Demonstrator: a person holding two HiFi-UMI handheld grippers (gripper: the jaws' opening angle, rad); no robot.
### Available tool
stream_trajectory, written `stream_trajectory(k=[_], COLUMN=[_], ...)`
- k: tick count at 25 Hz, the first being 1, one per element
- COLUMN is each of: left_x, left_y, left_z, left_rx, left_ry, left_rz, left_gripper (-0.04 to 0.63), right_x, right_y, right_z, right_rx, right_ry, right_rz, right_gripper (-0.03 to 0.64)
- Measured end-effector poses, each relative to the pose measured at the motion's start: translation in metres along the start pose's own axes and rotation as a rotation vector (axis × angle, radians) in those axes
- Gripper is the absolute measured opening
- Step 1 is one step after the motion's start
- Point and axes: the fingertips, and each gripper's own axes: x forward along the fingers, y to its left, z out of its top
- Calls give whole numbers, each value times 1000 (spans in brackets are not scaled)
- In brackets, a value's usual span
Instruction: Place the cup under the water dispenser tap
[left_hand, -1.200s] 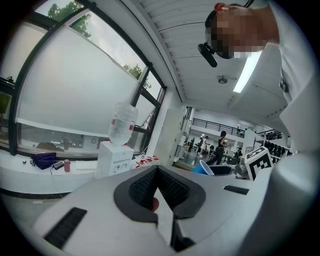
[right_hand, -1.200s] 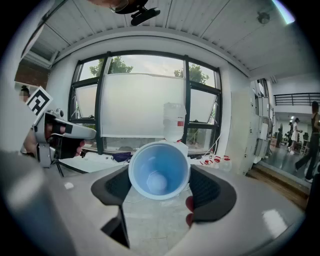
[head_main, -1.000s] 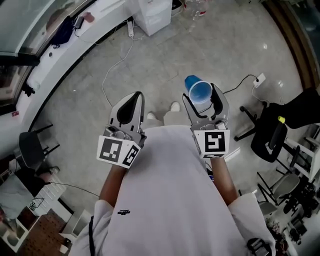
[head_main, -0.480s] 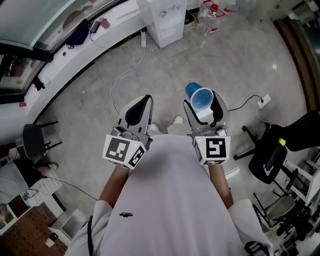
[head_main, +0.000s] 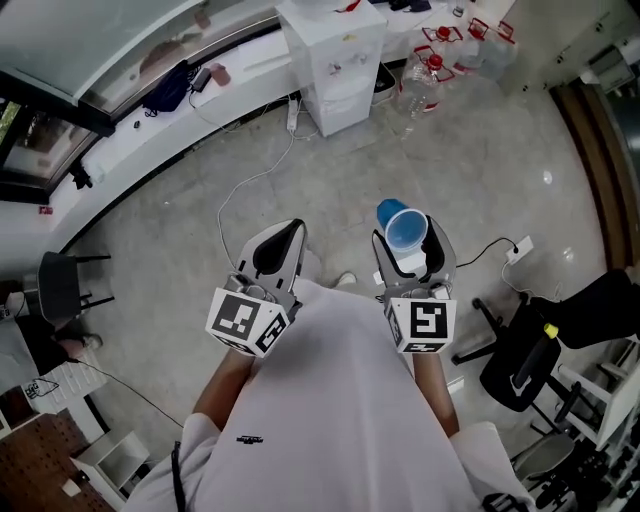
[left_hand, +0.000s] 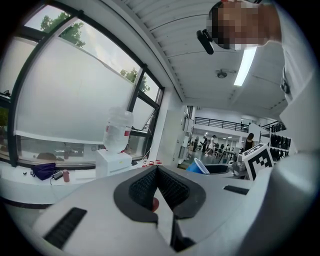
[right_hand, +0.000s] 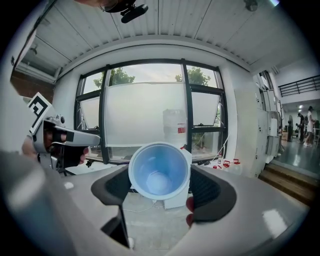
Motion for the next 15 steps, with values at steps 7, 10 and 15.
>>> stream_trajectory(k=[7, 10, 15], left_x=[55, 92, 163], left_y=[60, 93, 147], left_z=[13, 32, 72], left_rx=[-28, -43, -41], left_ry=[-1, -12, -19], left_rz=[-28, -46, -115], left_gripper=[8, 6, 6], right_x=[75, 117, 188], right_y=[-8, -18, -40], right_z=[7, 14, 40], right_rx=[10, 12, 22], right_ry=[22, 35, 45], right_rz=[-20, -46, -123], right_gripper=[373, 373, 373])
